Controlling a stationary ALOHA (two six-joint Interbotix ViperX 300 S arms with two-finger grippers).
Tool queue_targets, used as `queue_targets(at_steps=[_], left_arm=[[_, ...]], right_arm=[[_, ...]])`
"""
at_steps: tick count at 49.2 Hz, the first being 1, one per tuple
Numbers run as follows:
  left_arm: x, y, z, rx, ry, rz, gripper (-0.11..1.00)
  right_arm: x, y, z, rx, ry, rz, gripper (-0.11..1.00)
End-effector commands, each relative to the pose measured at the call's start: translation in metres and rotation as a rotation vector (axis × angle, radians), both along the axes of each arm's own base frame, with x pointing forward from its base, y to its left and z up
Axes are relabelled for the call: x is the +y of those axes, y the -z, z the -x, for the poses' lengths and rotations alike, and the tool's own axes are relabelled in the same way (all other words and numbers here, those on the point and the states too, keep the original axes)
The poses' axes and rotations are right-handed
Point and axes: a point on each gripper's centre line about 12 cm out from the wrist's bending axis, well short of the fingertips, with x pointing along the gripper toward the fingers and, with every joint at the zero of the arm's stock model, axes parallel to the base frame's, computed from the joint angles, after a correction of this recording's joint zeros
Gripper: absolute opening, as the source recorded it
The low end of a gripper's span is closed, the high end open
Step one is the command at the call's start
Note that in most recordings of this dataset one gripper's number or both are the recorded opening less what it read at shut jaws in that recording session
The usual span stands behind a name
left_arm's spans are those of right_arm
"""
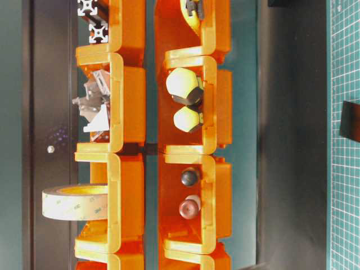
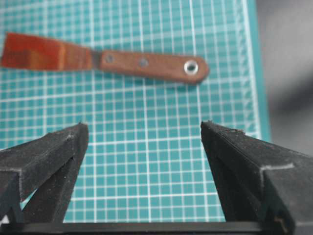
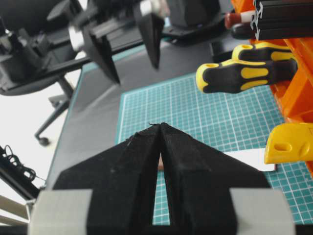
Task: Pick scraper from container rack with left arm.
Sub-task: 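Lower the scraper onto the green mat with the left gripper, then open the left gripper and lift it away from the scraper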
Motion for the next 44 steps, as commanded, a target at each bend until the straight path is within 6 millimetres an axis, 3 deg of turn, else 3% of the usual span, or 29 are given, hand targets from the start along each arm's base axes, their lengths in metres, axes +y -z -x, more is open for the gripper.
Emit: queue_targets(at_steps=[1, 24, 44], left_arm=[[0.005, -0.027, 0.017, -0.084, -0.005, 0.063, 0.89], [0.057, -0.104, 0.112, -0.44, -0.017, 0.231, 0.86], [0.09, -0.114, 0.145, -0.524, -0.124, 0.201, 0.86]], right_arm=[[0.001, -0.008, -0.002, -0.017, -0.003, -0.001, 0.0], [0.0, -0.013, 0.001, -0.043, -0.003, -0.003, 0.0], [0.0, -0.018, 0.002, -0.061, -0.003, -0.004, 0.0]])
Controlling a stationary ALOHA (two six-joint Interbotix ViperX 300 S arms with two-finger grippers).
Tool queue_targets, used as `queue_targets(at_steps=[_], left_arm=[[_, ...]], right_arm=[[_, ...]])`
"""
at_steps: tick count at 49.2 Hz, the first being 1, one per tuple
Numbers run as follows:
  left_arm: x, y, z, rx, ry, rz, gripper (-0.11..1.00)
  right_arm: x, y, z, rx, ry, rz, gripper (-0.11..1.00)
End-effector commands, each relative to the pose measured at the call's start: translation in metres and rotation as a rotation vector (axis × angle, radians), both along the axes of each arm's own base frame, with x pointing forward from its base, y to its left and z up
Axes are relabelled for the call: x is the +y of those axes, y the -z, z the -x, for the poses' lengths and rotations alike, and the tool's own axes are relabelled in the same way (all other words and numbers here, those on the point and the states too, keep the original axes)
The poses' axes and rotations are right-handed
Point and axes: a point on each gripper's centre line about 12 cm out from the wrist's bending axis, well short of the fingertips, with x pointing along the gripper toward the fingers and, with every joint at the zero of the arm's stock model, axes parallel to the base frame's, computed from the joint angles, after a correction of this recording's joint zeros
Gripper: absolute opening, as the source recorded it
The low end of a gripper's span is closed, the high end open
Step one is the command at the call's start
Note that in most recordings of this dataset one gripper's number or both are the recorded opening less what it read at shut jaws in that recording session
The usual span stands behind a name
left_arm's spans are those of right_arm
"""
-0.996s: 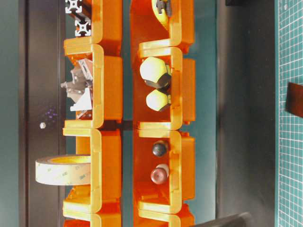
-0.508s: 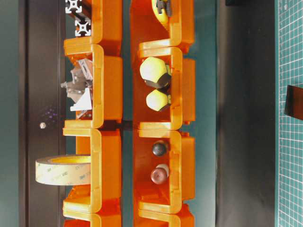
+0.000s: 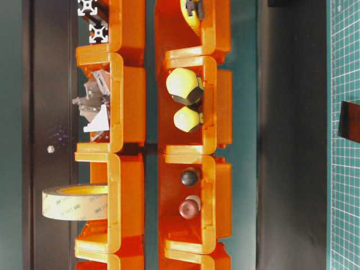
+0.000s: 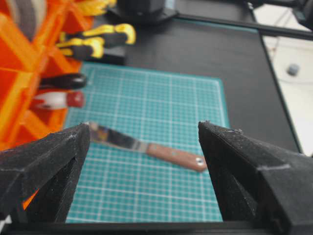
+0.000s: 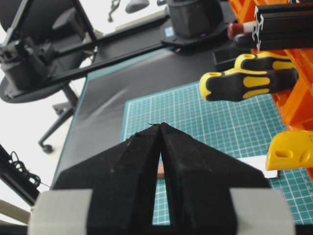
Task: Pick scraper from container rack with left arm.
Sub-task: 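Open the left gripper and lift it away from the scraper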
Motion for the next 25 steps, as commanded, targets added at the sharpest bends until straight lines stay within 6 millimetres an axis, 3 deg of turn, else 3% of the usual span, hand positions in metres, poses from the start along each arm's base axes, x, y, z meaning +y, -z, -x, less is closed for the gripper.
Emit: queue_targets(at_steps=[1, 25], left_arm=[[0.006, -0.006, 0.003, -0.025, -0.028, 0.006, 0.86], [0.02, -0.007, 0.003, -0.04, -0.108, 0.008, 0.86]], right_arm=[[0.0, -0.012, -0.002, -0.03, -0.001, -0.004, 0.0], [0.0, -0.015, 0.0, -0.034, -0.002, -0.004, 0.0]])
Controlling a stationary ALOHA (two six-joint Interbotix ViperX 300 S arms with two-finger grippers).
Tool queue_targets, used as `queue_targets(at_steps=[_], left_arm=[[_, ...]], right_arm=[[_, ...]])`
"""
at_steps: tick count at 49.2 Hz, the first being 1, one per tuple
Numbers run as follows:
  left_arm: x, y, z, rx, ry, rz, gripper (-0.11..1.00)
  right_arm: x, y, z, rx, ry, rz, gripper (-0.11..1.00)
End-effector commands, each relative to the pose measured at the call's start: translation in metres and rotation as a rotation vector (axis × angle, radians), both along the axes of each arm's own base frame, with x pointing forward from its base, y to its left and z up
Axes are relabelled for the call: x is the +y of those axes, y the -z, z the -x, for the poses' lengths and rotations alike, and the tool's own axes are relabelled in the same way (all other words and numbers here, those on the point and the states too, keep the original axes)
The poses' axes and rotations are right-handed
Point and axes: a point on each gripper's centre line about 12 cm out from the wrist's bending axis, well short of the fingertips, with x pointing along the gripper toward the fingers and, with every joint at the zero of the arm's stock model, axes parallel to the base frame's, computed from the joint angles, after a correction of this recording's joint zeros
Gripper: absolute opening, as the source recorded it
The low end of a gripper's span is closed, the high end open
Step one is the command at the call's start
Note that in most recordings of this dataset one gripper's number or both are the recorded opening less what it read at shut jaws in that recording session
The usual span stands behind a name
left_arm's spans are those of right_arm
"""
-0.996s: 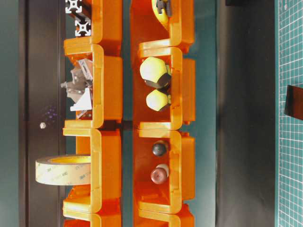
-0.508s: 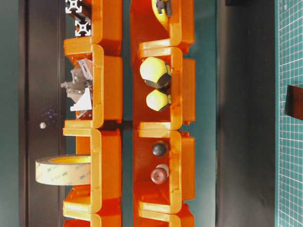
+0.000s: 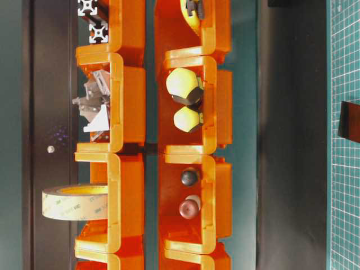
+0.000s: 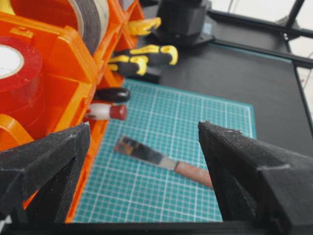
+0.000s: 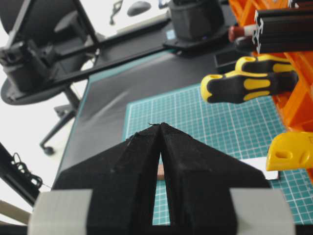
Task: Pick scraper from container rack with left arm.
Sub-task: 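Open the left gripper and lift it away from the scraper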
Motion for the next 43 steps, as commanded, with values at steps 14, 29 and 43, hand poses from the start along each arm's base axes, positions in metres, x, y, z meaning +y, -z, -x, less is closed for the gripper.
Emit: queue_targets(at_steps=[14, 29, 43], left_arm=[[0.015, -0.003, -0.002, -0.008, -0.097, -0.005, 0.86], [0.027, -0.008, 0.001, -0.046, -0.163, -0.006, 0.86], [0.028, -0.009, 0.0, -0.062, -0.161, -0.006, 0.86]], right_arm=[[0.0, -0.013, -0.002, -0.026, -0.002, -0.003, 0.0], [0.0, -0.014, -0.002, -0.031, -0.002, -0.004, 0.0], [0.0, -0.015, -0.001, -0.035, -0.002, -0.002, 0.0]])
